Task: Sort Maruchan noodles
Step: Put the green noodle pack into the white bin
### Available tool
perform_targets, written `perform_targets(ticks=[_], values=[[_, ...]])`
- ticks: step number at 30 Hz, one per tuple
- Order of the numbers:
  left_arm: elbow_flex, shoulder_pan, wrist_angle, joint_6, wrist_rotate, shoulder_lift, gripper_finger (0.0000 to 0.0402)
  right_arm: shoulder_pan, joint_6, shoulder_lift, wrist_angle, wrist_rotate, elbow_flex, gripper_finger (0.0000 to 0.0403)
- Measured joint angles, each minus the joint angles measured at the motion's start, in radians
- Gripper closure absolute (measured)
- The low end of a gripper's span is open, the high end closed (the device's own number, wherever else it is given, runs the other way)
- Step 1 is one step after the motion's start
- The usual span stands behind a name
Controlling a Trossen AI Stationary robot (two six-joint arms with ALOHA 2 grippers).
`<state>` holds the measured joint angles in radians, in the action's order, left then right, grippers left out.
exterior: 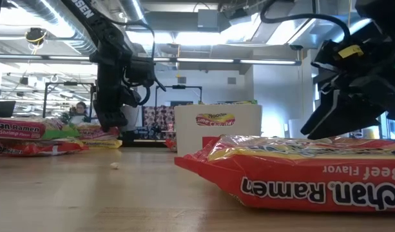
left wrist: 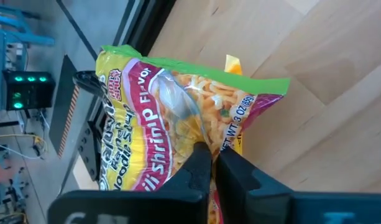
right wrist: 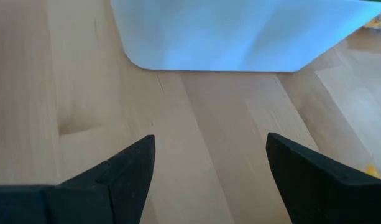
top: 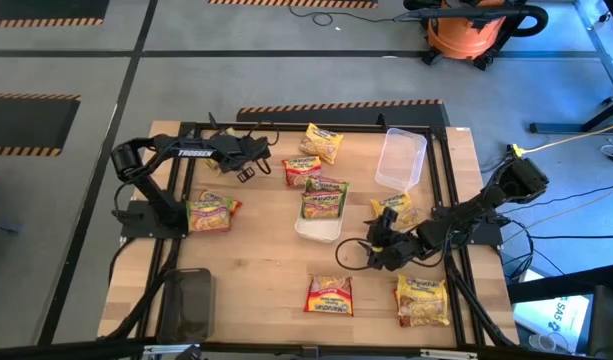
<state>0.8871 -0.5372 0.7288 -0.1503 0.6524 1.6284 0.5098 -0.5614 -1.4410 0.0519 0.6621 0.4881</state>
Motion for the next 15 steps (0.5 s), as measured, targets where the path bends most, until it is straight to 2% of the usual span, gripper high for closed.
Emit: perform_targets(ticks=[8, 12, 15], values=[[-0.003, 0.079, 0.017, -0.045, -0.054, -0.062, 0.0401, 0.0, 0.008, 0.0, -0.003, 0.0, 0.0, 0.0119], [-0.002, 0.148, 0.035, -0.09, -0.065, -0.118, 0.0401, 0.0, 0.007, 0.0, -0.003, 0.0, 0.0, 0.0119], [-0.001, 0.213, 0.037, -0.124, -0.12, -0.163, 0.0401, 0.0, 0.006, 0.0, -0.004, -0.001, 0.0, 0.0119]])
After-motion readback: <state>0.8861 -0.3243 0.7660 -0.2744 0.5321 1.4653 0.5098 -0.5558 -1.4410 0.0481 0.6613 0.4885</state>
